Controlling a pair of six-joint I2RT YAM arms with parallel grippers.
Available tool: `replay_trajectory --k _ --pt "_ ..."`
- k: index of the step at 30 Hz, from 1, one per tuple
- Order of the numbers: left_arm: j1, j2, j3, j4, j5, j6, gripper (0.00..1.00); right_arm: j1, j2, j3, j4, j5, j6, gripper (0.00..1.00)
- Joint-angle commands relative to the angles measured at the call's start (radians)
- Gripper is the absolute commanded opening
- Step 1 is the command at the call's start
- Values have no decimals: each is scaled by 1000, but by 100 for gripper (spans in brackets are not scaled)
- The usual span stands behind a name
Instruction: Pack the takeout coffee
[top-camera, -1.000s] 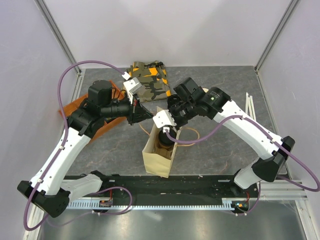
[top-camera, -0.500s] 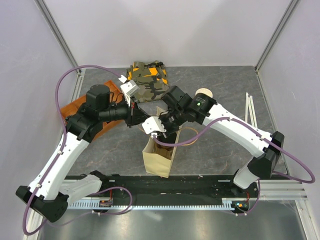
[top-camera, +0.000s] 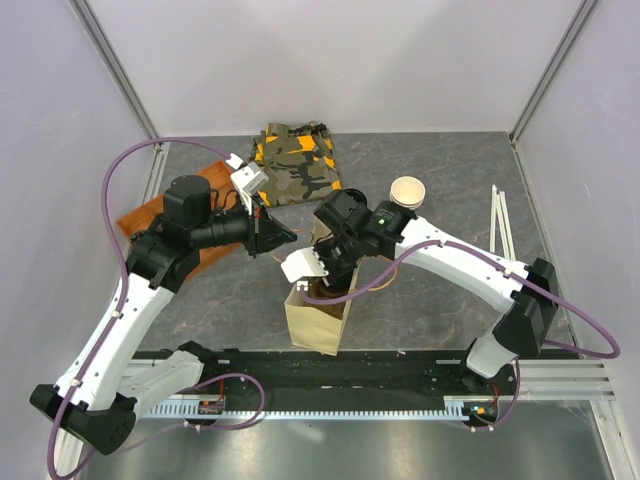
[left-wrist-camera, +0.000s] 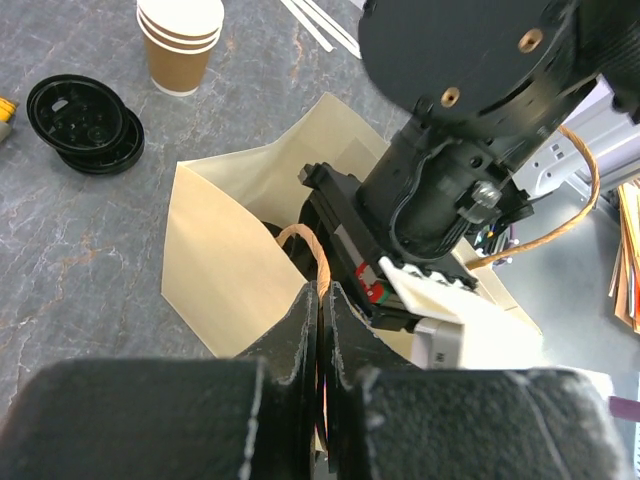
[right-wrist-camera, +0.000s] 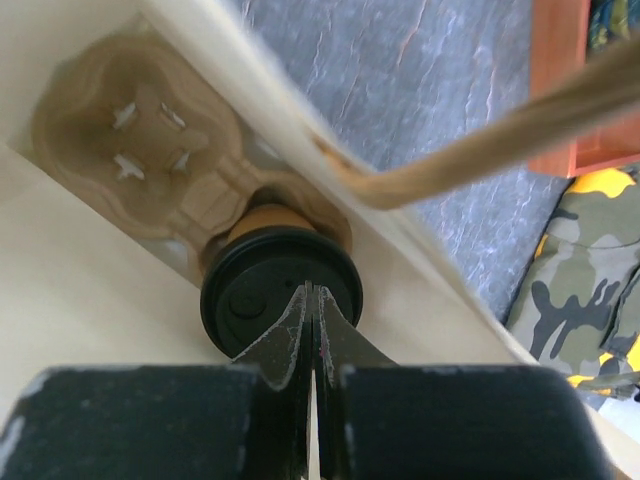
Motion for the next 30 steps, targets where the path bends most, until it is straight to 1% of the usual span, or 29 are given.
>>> replay_trajectory --k 1,15,30 --pt "9 -16 -14 36 21 -32 2 6 1 -9 39 46 -33 2" --pt "11 -11 -7 37 35 -19 2 1 10 -79 84 93 -49 0" --pt "11 -13 -4 23 32 -6 2 -2 51 -78 105 113 -52 1"
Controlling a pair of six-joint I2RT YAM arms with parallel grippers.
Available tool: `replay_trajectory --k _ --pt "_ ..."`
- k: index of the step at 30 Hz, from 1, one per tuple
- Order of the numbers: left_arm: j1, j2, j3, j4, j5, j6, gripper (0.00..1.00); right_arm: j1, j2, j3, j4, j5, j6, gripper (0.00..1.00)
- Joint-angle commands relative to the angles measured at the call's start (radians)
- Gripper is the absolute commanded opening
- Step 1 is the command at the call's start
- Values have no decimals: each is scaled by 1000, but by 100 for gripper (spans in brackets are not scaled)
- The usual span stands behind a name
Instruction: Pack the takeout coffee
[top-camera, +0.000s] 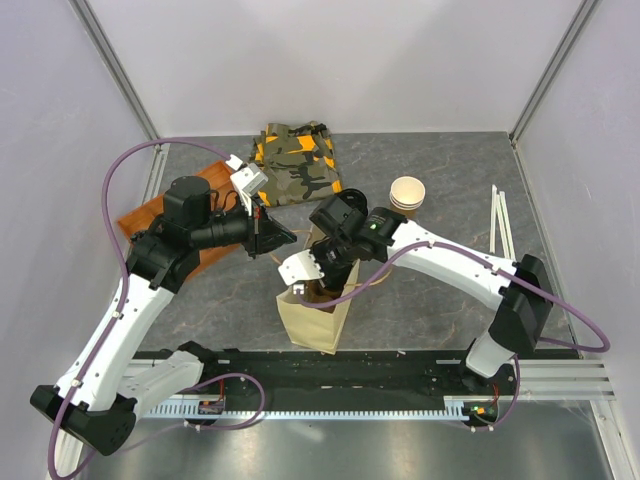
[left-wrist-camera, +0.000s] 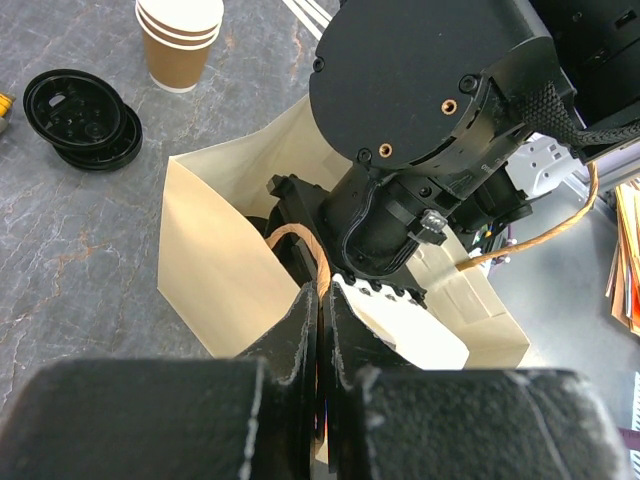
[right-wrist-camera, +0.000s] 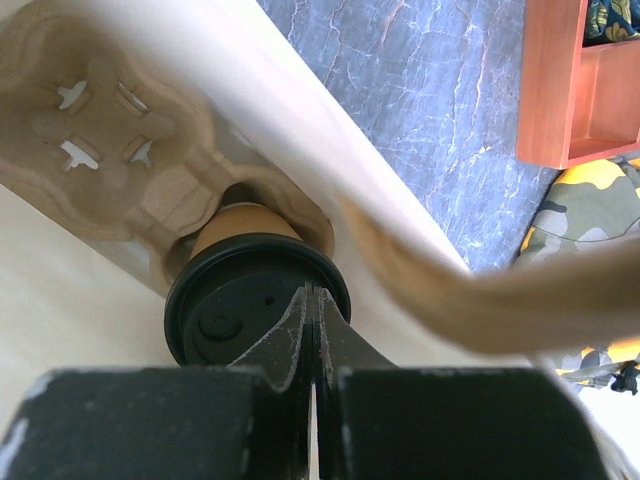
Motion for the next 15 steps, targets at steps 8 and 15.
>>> replay_trajectory --k 8,15 --pt "5 -13 12 11 32 20 2 -11 28 -11 -7 39 -30 0" --pt "5 -15 8 8 40 50 2 -12 2 -25 -6 36 -26 1"
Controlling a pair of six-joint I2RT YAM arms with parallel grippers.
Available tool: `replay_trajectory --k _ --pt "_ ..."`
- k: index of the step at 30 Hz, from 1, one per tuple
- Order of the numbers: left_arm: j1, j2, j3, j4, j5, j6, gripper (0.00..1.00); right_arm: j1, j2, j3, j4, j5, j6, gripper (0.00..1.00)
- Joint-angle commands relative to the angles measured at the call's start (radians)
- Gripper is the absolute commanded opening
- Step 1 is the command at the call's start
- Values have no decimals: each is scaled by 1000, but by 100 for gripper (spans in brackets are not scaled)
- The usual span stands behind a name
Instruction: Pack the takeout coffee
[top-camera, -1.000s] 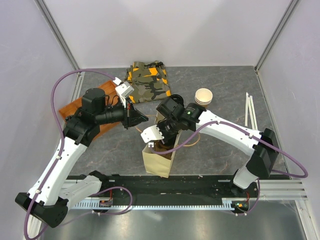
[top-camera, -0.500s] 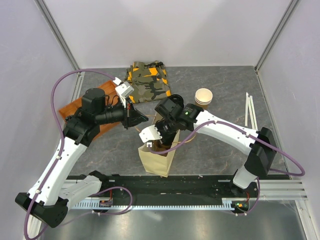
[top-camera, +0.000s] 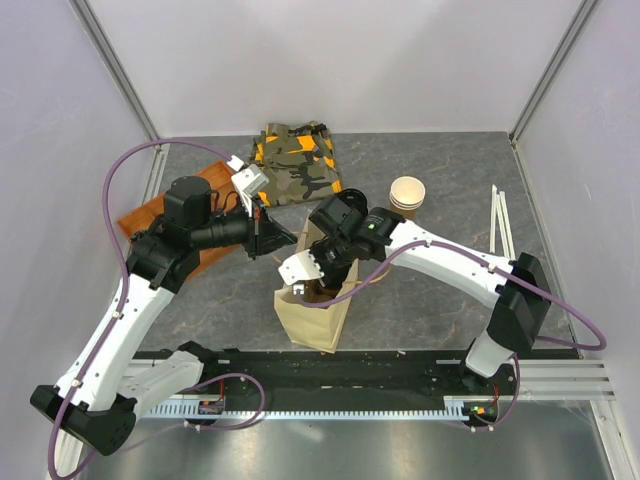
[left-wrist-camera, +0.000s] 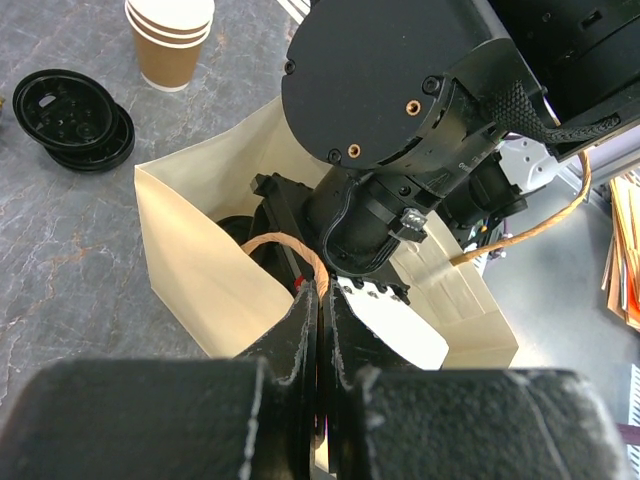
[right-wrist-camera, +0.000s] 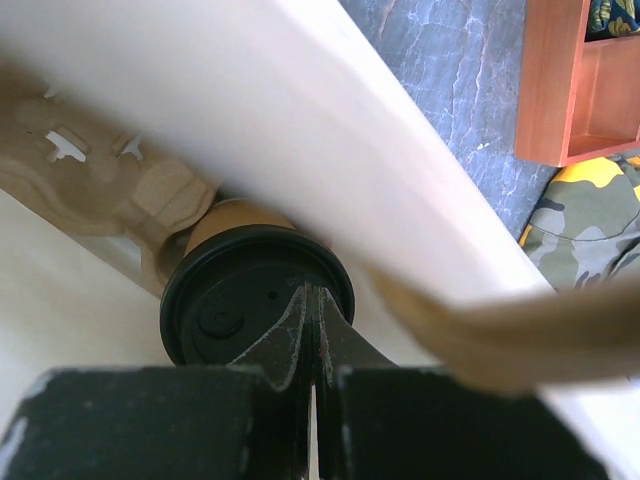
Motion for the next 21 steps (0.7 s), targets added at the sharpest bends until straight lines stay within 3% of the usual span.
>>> replay_trajectory --k 1,8,21 --pt "5 -17 8 10 27 45 2 -8 -8 -19 -23 27 -3 2" --pt "5 -20 11 7 38 63 2 -8 -11 -31 -40 27 -13 4" --pt "7 -23 8 -11 27 83 2 -19 -95 -28 78 -35 69 17"
